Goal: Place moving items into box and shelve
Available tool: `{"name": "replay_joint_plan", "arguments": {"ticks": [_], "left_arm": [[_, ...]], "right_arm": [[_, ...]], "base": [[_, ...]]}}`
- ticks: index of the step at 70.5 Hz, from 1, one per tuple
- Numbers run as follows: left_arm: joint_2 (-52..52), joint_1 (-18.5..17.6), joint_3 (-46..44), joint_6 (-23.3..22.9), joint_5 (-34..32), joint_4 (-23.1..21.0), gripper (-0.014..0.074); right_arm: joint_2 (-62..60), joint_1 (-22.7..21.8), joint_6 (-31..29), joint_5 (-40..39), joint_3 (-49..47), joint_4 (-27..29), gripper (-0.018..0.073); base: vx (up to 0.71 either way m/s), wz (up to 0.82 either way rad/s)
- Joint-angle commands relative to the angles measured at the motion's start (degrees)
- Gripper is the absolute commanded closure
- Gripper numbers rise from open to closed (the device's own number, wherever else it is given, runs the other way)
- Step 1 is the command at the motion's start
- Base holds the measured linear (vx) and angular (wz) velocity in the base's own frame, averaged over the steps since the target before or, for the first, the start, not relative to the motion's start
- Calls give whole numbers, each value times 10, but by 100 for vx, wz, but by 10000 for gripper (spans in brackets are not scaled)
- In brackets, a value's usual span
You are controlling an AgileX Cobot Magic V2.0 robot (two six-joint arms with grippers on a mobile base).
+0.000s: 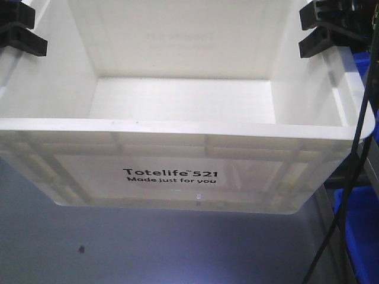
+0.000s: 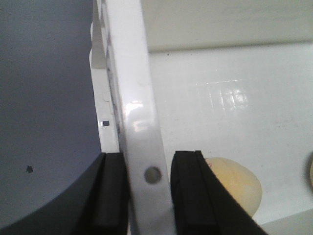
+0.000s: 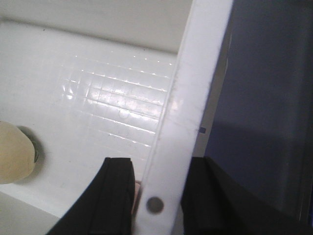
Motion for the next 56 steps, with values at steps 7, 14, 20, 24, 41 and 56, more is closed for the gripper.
{"name": "replay_joint_plan", "arguments": {"ticks": [7,14,20,24,41,56], "left_arm": [[-23,-6,-28,3,-66,-85,613],[-23,-6,-28,3,-66,-85,613],[-23,-6,-28,3,-66,-85,613],[-23,-6,-28,3,-66,-85,613],[-23,-6,-28,3,-66,-85,613],[-23,-6,-28,3,-66,-85,613]], "right_arm": [[-22,3,-22,-68,-22,51,571],[-22,3,-22,-68,-22,51,571],[-22,3,-22,-68,-22,51,571],[-22,3,-22,-68,-22,51,571],[-22,3,-22,-68,-22,51,571],[-22,3,-22,-68,-22,51,571]], "base": [[44,11],[44,10],[43,10],[43,9],[43,8],[42,15]]}}
